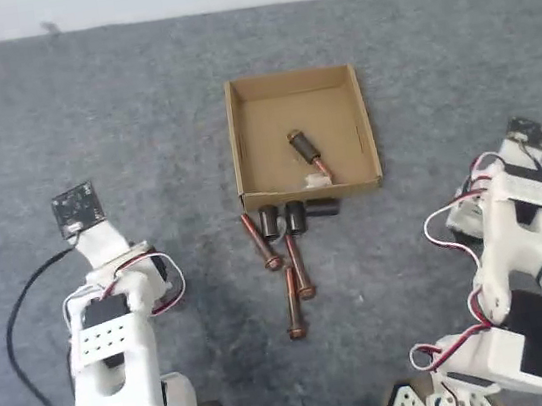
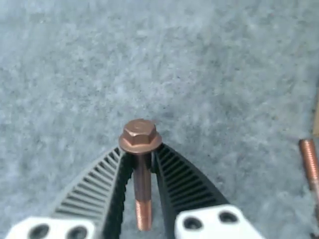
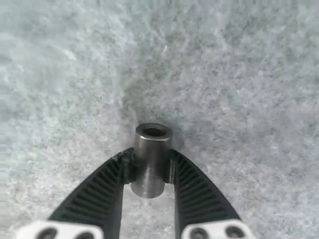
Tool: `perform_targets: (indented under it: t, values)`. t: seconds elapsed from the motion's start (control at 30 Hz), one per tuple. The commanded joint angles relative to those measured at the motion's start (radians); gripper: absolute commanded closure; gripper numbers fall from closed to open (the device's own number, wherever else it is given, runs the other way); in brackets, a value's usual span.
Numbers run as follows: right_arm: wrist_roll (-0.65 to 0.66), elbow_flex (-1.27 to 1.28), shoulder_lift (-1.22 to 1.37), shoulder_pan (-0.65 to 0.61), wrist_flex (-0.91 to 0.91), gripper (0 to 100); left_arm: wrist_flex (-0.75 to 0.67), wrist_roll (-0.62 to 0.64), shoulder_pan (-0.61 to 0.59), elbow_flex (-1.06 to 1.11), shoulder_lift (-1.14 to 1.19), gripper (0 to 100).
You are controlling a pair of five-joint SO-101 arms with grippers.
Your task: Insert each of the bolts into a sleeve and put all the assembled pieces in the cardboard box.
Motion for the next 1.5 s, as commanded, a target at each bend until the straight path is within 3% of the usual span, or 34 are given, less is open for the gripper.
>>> perform_targets:
  t: [0.0,0.27,0.53,0.77,1.17,1.3,1.47]
  values:
    - [0.011,-0.095,-0.007,-0.058,0.004,99.3,-0.017,0.006,-0.011,-0.016,-0.037,99]
    - [0.011,-0.261,-0.002,-0.097,-0.002,99.3,-0.037,0.006,-0.011,-0.013,-0.037,99]
    - [0.006,-0.402,-0.001,-0.232,-0.031,99.3,-0.037,0.006,-0.011,-0.013,-0.037,99]
    - [0.009,-0.408,0.062,-0.331,-0.3,99.3,-0.038,0.005,-0.011,-0.013,-0.037,99]
    - [0.006,-0.397,0.174,-0.352,-0.722,99.3,-0.054,0.005,0.014,-0.007,-0.037,99]
    - [0.008,-0.299,0.14,-0.375,-0.851,99.3,-0.092,0.005,0.031,0.015,-0.038,99]
    - [0.003,-0.074,0.05,-0.386,-1.19,99.3,-0.095,0.005,0.031,0.015,-0.038,99]
